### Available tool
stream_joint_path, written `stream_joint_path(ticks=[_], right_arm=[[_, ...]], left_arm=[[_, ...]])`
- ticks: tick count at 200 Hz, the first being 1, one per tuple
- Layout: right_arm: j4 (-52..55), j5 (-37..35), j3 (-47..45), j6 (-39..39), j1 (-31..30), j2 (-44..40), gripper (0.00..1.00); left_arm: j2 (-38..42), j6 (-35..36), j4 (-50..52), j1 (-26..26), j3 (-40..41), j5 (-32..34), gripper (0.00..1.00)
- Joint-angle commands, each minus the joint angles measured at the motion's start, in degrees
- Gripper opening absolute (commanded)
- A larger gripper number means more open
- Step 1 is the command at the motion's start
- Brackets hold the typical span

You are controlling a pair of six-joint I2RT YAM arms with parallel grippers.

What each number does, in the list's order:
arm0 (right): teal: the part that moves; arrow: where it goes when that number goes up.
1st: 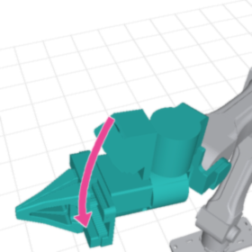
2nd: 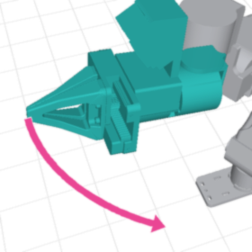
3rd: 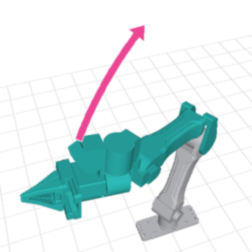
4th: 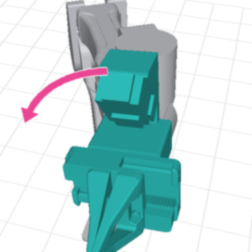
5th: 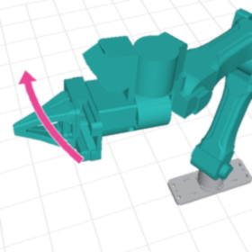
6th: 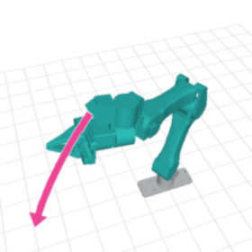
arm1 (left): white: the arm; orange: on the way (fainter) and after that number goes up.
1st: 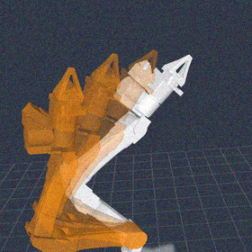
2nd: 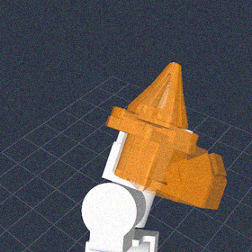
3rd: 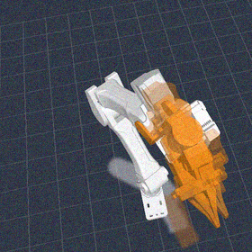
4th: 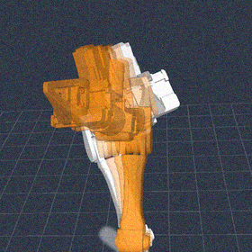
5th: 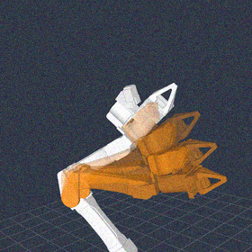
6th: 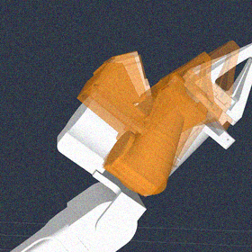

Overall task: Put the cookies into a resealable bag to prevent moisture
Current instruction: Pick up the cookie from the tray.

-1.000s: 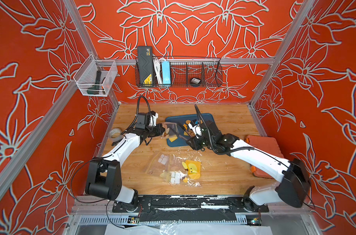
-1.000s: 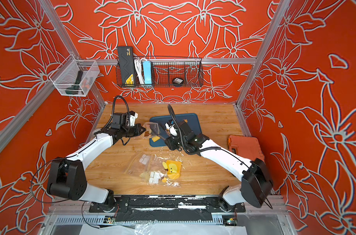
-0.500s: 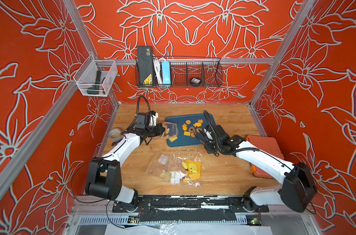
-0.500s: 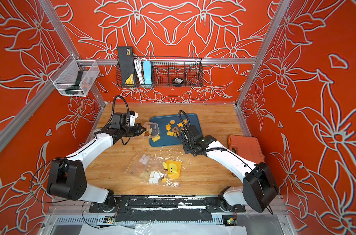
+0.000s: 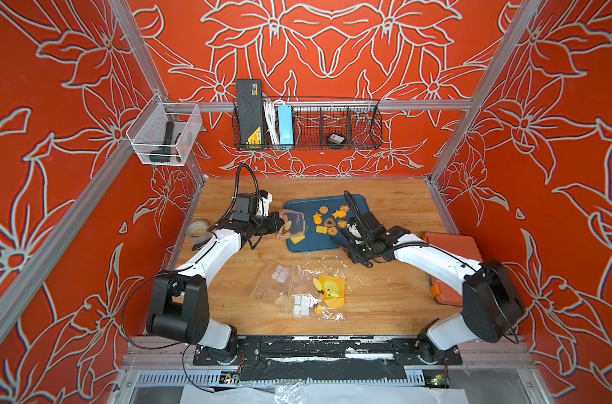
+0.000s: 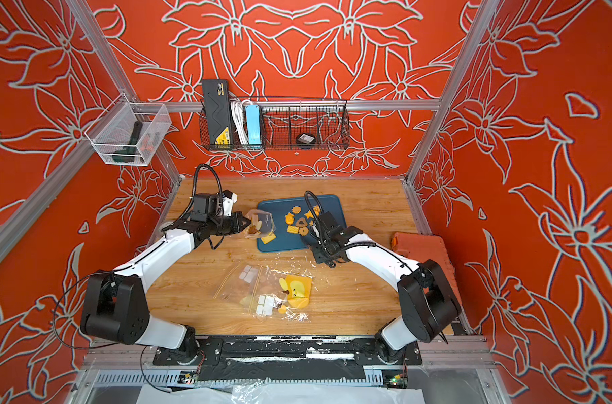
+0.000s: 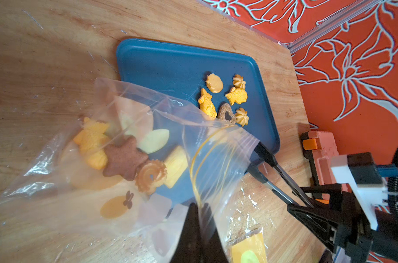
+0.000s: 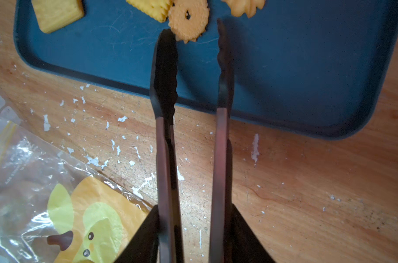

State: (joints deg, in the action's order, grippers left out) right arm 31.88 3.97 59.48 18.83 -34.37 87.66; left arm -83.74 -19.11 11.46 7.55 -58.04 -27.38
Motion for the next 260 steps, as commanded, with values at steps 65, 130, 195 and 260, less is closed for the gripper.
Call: stream_joint_path(ticks=[65, 130, 195, 260], right_arm=[[-1.42, 2.59, 4.43, -1.08, 1.14, 4.52, 0.42], [-1.42, -1.0, 0.0, -0.56, 1.06, -6.92, 0.36], [-8.74, 11.94, -1.97, -1.1, -0.14, -16.64, 0.35], [-12.55, 18.88, 2.32, -2.21, -3.98, -9.65, 0.35]], left_arm=[[-0.21, 1.01, -0.92, -0.17, -0.14, -1.34, 0.0], [-0.52, 0.92, -1.0, -0.17, -0.16, -1.92, 0.0], [-0.77, 1.03, -0.96, -0.17, -0.14, -2.24, 0.0], [-1.05, 1.1, -1.0, -0.17, -0.23, -2.59, 0.0]])
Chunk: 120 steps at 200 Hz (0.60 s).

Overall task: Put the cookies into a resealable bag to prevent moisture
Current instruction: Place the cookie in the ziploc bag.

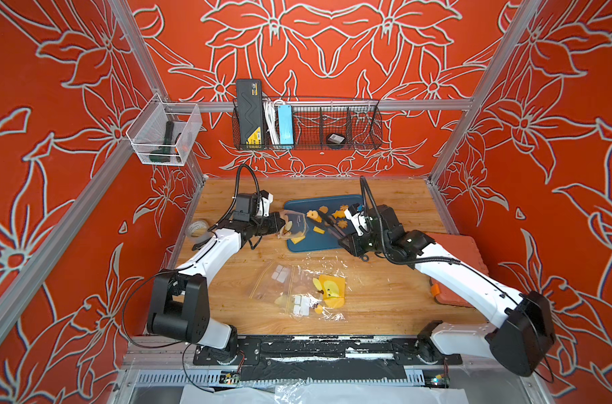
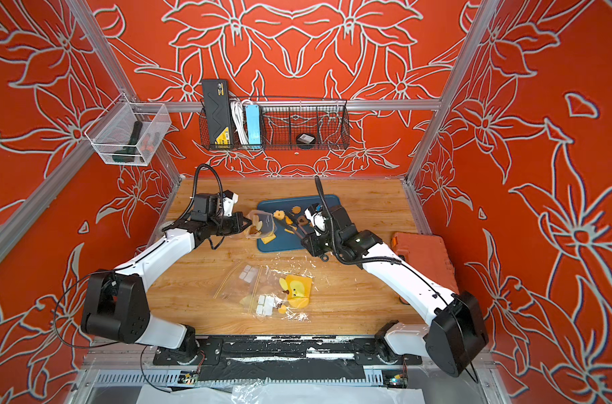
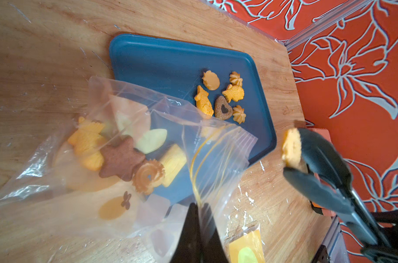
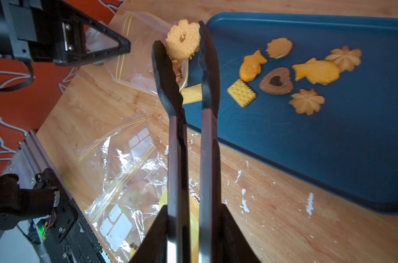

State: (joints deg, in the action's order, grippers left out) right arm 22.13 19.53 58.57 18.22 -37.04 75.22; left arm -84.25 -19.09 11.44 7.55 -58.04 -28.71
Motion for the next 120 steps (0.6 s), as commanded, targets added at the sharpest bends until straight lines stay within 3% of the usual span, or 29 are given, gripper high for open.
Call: stream_joint_path(ticks=[1, 51, 87, 120], right_arm=[[-2.84, 3.32, 3.41, -1.65, -1.38, 2.94, 0.35], [-3.53, 3.39, 7.73, -1.96, -3.17, 10.4, 0.35], [-4.31, 3.93, 8.58, -1.69, -3.4, 11.39, 0.5], [-3.95, 3.67, 7.05, -1.96, -3.48, 8.62, 0.51]], left_arm=[[-0.56, 1.12, -0.98, -0.17, -0.23, -1.31, 0.0], [-0.74, 1.1, -1.07, -0.17, -0.23, -1.59, 0.0], [-0.65, 1.17, -0.96, -0.17, -0.22, -1.35, 0.0], [-0.74, 1.15, -0.98, -0.17, -0.23, -1.44, 0.0]])
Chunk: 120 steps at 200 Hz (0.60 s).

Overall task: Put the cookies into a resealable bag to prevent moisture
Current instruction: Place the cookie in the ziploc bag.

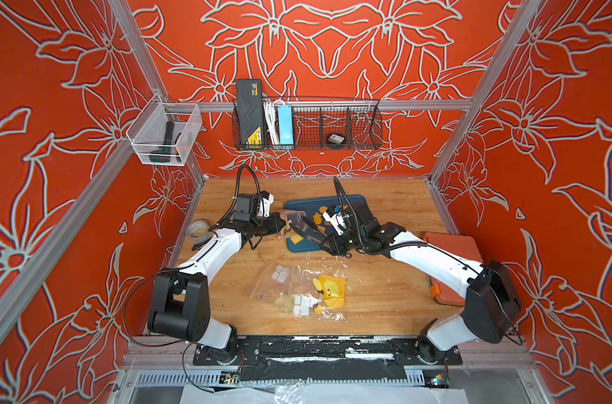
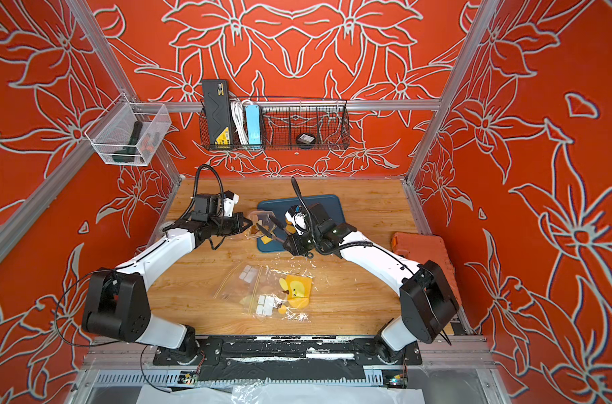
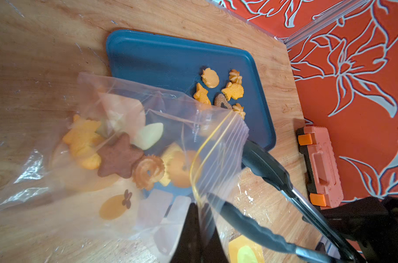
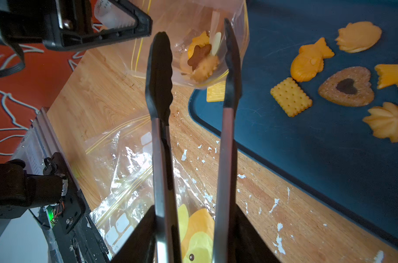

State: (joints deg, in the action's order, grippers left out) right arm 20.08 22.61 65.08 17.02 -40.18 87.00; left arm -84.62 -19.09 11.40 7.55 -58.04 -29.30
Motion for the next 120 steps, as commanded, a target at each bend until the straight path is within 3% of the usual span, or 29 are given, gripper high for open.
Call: stream_joint_path(ticks=[1, 30, 71, 120], right_arm=[[-1.93, 0.59, 0.38, -0.75, -0.33, -3.29, 0.51], [-2.41, -3.64, -5.27, 0.28, -0.26, -9.79, 0.5], [1.96, -23.03, -17.82, 4.39, 1.69, -21.14, 0.43], [2.54, -22.63, -22.79, 1.75, 9.75, -18.37, 0.41]], left_arm=[[-0.37, 1.16, -0.94, -0.17, -0.23, -0.85, 0.0], [-0.35, 1.16, -0.81, -0.18, -0.32, -0.76, 0.0], [0.64, 1.11, -1.12, -0.17, -0.08, -0.06, 0.0], [1.72, 1.93, -1.64, -0.17, 0.21, -1.28, 0.0]])
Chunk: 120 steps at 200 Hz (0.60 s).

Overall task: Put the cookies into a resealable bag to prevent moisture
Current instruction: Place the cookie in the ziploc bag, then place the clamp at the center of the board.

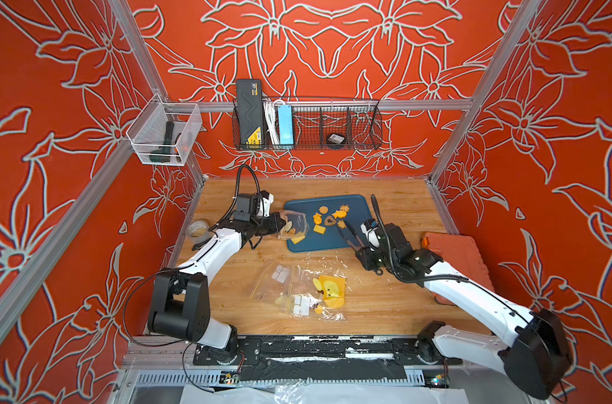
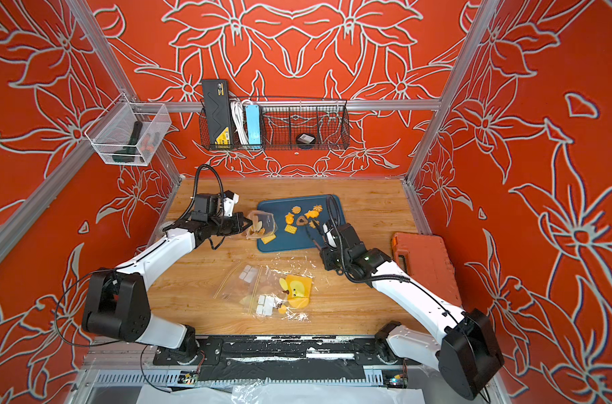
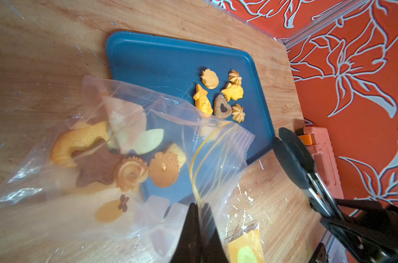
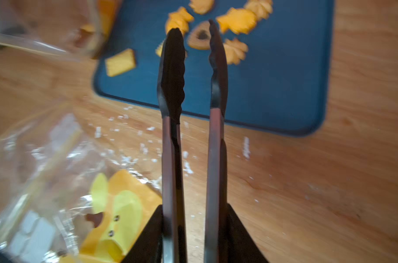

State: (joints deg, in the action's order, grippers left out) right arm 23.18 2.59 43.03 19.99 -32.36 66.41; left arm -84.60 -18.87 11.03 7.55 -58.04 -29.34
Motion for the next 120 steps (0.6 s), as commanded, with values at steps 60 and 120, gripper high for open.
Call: stream_joint_path(ticks=[60, 120], right_arm=[[-4.1, -1.71, 0.12, -2.67, 5.18, 10.94, 0.45], [-3.73, -1.79, -0.54, -1.98, 6.51, 11.14, 0.7]], left_arm=[[5.16, 0.64, -0.68, -0.17, 0.56, -0.82, 0.0], [9.93, 1.2, 4.68, 0.31, -2.3, -3.52, 0.0]])
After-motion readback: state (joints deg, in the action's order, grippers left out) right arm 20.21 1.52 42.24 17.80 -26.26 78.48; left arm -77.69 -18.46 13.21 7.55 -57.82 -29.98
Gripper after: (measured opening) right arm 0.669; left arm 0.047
